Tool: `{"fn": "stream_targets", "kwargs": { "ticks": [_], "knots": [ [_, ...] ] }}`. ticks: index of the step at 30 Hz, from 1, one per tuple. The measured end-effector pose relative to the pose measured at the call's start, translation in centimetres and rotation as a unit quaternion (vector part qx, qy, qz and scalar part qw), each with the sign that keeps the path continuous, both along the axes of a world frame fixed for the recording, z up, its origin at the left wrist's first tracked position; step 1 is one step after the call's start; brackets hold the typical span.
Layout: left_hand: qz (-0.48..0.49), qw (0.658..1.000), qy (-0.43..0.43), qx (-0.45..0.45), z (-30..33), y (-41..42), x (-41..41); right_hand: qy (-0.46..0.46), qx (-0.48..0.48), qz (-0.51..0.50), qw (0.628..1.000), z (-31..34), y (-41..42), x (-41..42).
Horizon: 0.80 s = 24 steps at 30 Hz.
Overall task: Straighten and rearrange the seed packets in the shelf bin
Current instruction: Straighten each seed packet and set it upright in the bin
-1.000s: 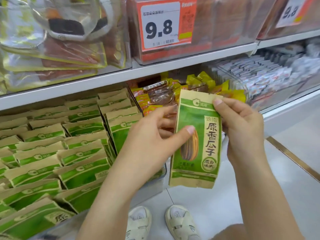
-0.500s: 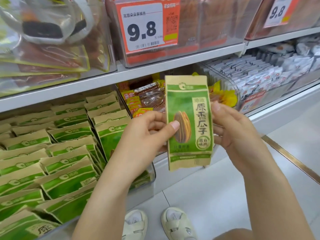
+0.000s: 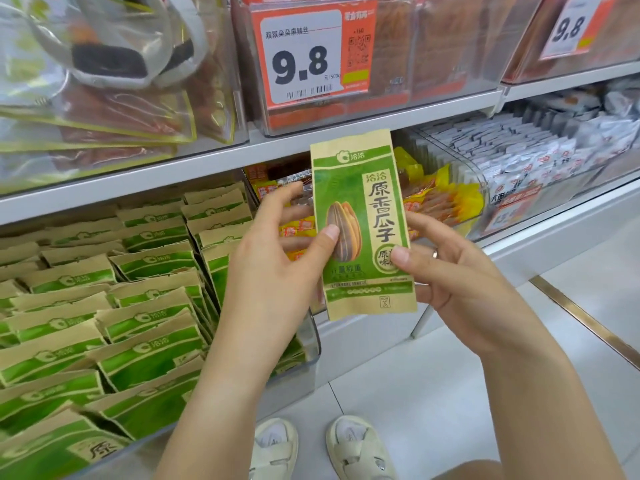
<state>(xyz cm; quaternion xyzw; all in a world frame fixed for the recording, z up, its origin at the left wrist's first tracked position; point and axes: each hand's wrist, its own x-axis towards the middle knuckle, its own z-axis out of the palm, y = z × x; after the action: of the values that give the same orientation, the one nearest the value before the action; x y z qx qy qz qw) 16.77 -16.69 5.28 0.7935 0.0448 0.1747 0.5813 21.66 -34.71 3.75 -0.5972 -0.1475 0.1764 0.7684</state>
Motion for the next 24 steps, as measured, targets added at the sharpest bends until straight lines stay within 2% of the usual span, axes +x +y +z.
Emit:
{"fn": "stream_targets", "kwargs": {
  "ticks": [2, 5, 9, 14, 18, 24],
  "knots": [
    [0.017, 1.000, -0.019, 0.011, 0.1, -0.3, -0.2, -0.028, 0.010, -0.010, 1.000, 0.1, 0.6, -0.1],
    [-0.012, 1.000, 0.005, -0.013, 0.1, -0.7, -0.2, -0.087, 0.005, -0.043, 0.995, 0.1, 1.6, -0.5],
    [-0.061, 0.990, 0.042, -0.121, 0.2, -1.3, -0.2, -0.165, -0.010, -0.085, 0.983, 0.1, 2.6, -1.0],
    [-0.033, 0.984, 0.019, -0.171, 0.2, -1.7, -0.1, -0.204, -0.011, -0.056, 0.977, 0.2, 3.2, -1.5],
    [-0.045, 0.986, 0.047, -0.154, 0.4, -1.2, -0.1, -0.195, -0.008, -0.049, 0.979, 0.3, 3.0, -1.2],
    [-0.100, 0.987, 0.082, -0.096, 0.4, -1.4, -0.5, -0.091, -0.007, -0.119, 0.989, 0.2, 3.3, -0.7]
  ]
}}
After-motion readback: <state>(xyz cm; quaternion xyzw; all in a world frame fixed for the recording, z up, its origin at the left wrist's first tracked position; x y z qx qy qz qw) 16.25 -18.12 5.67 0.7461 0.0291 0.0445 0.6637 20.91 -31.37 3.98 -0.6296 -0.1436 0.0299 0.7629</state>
